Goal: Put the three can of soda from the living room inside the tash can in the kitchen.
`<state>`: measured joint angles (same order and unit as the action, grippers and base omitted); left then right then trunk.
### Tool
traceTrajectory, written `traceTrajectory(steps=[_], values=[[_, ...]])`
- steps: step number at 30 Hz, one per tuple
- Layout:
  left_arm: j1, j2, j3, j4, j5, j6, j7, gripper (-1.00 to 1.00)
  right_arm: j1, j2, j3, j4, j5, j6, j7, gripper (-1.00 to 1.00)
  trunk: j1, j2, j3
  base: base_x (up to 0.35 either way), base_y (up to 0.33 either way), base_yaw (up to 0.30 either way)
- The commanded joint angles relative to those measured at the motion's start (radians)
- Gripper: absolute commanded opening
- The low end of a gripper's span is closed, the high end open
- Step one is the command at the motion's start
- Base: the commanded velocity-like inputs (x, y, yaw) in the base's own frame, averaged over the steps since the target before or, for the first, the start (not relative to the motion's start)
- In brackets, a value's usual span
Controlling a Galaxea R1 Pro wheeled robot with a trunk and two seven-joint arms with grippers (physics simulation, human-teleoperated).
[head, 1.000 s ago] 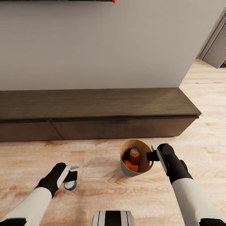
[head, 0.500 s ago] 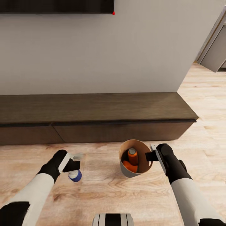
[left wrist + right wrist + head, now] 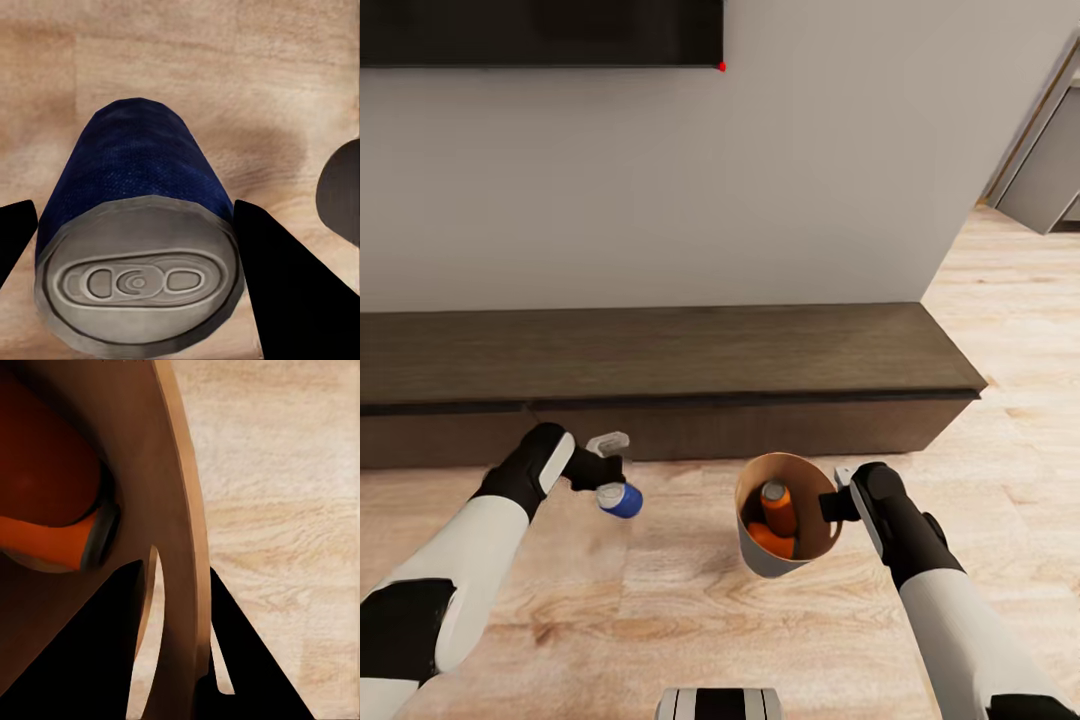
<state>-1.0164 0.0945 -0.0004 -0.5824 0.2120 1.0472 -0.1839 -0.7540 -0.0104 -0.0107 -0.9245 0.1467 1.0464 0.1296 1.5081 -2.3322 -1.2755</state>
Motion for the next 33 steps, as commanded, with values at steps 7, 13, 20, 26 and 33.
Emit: traceTrajectory(steps=[7, 13, 20, 26, 33], values=[[-0.030, 0.002, -0.002, -0.005, -0.005, 0.000, -0.162, -1.00, -0.001, 0.000, 0.026, 0.063, -0.022, 0.001, -0.017, -1.00, -0.027, 0.049, 0.022, 0.000, 0.000, 0.000], [-0.048, 0.016, -0.005, -0.005, -0.006, 0.000, -0.303, -1.00, -0.003, -0.001, 0.030, 0.098, -0.022, 0.001, -0.024, -1.00, -0.050, 0.091, 0.041, 0.000, 0.000, 0.000], [-0.056, 0.070, -0.007, -0.012, -0.007, 0.000, -0.627, -1.00, -0.005, 0.000, 0.031, 0.113, -0.022, 0.001, -0.025, -1.00, -0.077, 0.140, 0.063, 0.000, 0.000, 0.000], [-0.057, 0.083, -0.008, -0.030, -0.008, 0.000, -0.882, -1.00, -0.012, 0.001, 0.032, 0.117, -0.022, 0.001, -0.025, -1.00, -0.081, 0.147, 0.066, 0.000, 0.000, 0.000], [-0.064, 0.066, -0.059, -0.078, -0.008, 0.000, -1.039, -1.00, -0.021, 0.003, 0.032, 0.131, -0.024, 0.001, -0.024, -1.00, -0.081, 0.147, 0.066, 0.000, 0.000, 0.000]])
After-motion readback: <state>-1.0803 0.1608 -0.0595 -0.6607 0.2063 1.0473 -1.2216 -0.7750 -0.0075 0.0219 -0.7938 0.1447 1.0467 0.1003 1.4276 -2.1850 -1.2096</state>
